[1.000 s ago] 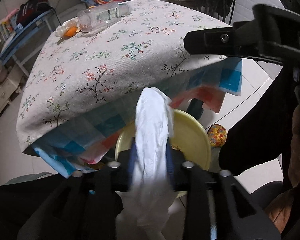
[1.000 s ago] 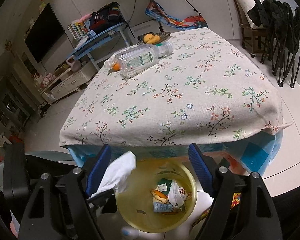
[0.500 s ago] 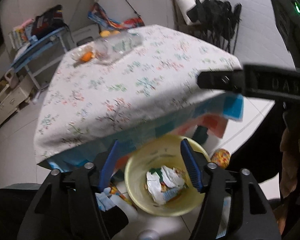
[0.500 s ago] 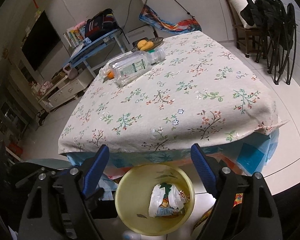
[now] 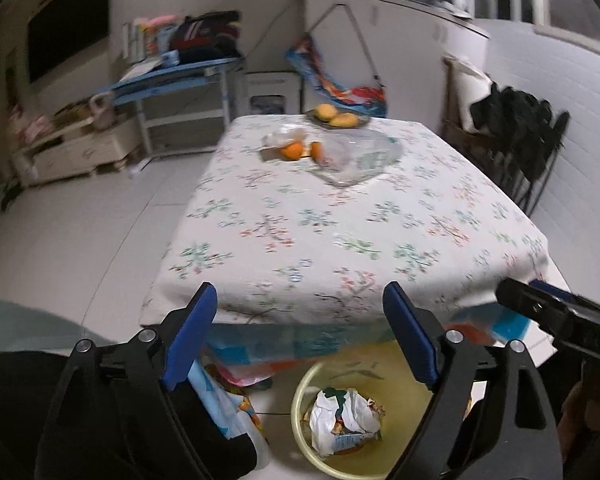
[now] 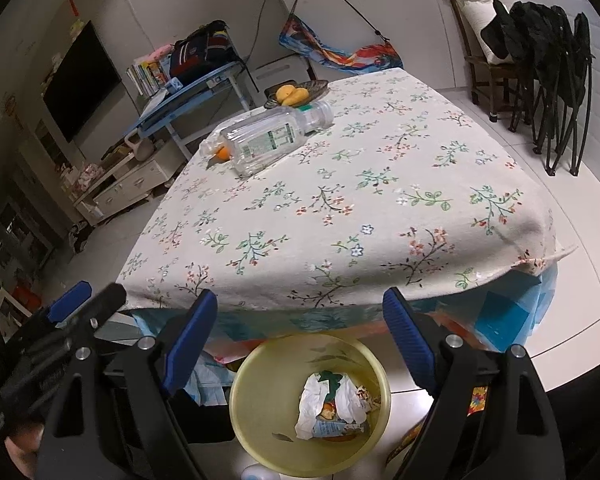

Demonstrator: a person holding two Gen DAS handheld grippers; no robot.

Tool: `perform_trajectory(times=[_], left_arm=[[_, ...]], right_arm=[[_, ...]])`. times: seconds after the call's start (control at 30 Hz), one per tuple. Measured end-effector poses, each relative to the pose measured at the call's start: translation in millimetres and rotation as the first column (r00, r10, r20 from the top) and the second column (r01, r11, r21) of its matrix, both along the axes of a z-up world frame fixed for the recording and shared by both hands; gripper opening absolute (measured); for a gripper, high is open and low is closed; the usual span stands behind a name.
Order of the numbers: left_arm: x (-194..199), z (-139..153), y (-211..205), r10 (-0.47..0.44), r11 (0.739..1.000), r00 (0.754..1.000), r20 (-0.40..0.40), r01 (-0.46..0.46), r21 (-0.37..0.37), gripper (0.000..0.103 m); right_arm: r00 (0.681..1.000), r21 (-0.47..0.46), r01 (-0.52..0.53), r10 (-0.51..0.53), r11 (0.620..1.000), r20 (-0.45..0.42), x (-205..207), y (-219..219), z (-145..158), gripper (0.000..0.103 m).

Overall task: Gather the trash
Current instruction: 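Raise both tools from the basin back over the table, then grasp the clear plastic water bottle with the right tool and lift it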

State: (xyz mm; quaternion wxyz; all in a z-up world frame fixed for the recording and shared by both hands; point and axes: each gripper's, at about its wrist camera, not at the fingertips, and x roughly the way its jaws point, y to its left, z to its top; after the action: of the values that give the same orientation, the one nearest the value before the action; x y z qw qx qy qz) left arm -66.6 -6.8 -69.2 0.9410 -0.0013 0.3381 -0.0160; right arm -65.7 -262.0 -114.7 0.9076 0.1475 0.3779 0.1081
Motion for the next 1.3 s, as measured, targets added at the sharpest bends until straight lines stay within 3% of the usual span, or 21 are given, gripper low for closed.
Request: perform_trajectory(times=[0.37,0.73,1.0,1.13,1.3], left_arm=[[21,8,15,0.027,0.999,0.999,-0.018,-0.028,-0.025,0.082],[88,32,50,0.072,0.997,0.997,-0.029,-0.072,-0.026,0.084],[105,25,63,0.121,0.986,0.990,-0.072,-0.129,-0.109,0.085],[102,23,71,0.161,0.976,0.984,-0.069,-0.170,-0.139,0.085],[100,19,82,0.199,0.958,0.976,-0.092,-0.214,-0.192,0.086]], right_arm=[[1.000,0.006,-0.017,0.017,1.000,0.010,4,7,1,0.083],[0.999,0.062,-0.028,0.030,0.998,-0.033,36,16,-6,0.085],[0.998,0.080,-0.032,0.037,0.996,-0.060,75,32,-8,0.086],[0.997,0.120,0.002,0.008,0.993,-0.080,102,38,-8,0.086],[0.990,0.180,0.116,-0.099,0.977,-0.099,136,40,-6,0.088]])
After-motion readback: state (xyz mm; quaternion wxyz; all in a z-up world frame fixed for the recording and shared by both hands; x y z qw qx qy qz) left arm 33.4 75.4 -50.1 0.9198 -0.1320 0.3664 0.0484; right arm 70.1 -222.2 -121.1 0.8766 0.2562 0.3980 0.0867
